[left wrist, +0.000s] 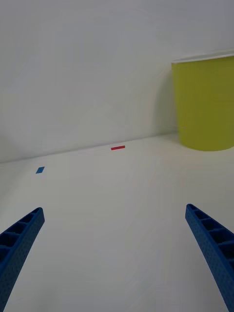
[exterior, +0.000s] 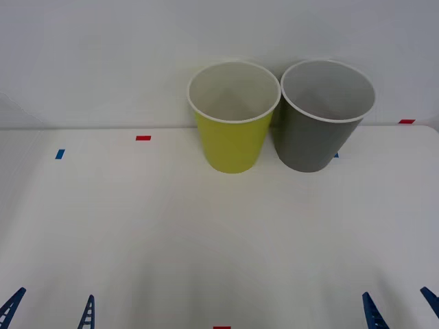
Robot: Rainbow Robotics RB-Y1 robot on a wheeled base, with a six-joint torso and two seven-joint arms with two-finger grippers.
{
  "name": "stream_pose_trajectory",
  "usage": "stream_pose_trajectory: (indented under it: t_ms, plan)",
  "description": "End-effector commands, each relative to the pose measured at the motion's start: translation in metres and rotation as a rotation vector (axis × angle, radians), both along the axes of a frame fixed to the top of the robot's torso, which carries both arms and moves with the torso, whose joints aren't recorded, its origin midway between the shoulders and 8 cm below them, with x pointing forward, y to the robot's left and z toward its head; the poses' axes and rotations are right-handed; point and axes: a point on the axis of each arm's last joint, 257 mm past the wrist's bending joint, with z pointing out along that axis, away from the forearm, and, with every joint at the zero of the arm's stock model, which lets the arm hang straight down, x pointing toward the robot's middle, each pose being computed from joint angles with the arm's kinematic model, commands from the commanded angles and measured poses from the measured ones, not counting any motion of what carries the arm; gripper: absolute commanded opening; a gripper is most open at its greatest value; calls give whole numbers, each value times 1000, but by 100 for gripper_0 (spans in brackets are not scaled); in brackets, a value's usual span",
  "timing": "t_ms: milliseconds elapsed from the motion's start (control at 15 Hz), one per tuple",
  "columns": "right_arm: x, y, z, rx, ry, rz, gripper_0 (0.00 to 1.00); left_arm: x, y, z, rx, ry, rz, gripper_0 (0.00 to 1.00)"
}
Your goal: Put cans in the gray bin and PET bottles in the light green bin.
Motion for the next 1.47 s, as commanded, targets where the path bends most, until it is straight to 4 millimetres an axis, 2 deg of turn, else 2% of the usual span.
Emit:
stream_pose_trajectory:
  t_ms: [67, 333, 1467]
  plan:
    - [2, 6, -3, 25, 2, 7, 99, 0, 0, 0, 0, 0, 0, 100]
    - [2, 7, 7, -18, -42, 19, 100, 0, 0, 0, 0, 0, 0, 100]
    - [0, 7, 6, -17, -45, 3, 100, 0, 0, 0, 0, 0, 0, 100]
